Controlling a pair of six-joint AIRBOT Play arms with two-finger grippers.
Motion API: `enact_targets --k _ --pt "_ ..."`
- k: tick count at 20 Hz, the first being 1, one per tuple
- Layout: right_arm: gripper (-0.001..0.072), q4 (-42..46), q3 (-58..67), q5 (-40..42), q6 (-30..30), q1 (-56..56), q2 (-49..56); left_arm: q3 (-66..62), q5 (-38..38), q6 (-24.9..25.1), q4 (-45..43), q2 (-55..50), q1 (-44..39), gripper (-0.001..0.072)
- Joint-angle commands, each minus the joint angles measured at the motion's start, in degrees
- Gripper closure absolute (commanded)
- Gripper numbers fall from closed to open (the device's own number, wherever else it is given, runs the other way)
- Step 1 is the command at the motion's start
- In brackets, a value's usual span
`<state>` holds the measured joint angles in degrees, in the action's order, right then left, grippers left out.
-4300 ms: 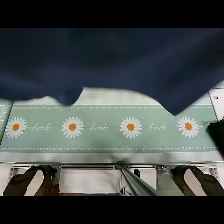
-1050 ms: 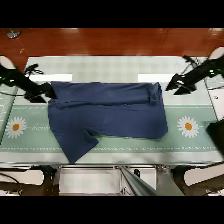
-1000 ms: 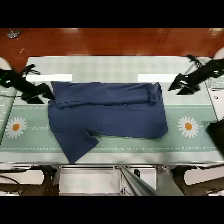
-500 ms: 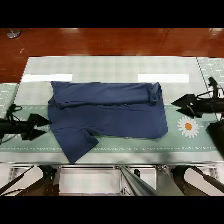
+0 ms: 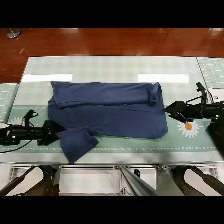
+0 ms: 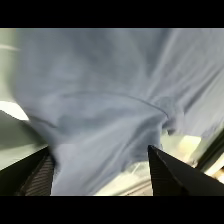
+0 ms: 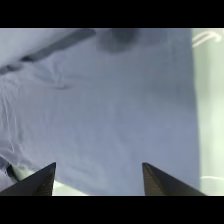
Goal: Fold the shirts.
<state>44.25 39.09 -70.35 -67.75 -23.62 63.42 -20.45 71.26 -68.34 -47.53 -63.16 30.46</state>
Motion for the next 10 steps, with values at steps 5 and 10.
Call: enact_targets --k 5,10 --pt "0.0091 16.9 -3.0 -5.4 -9.7 -6.8 -0.1 -5.7 -0.1 3.6 1.0 0.0 -4.7 0.0683" --pt "0.009 17.6 -8.7 -3.3 -10.8 2.2 0.3 -6.4 0.0 3.6 2.6 0.0 -6.6 0.0683"
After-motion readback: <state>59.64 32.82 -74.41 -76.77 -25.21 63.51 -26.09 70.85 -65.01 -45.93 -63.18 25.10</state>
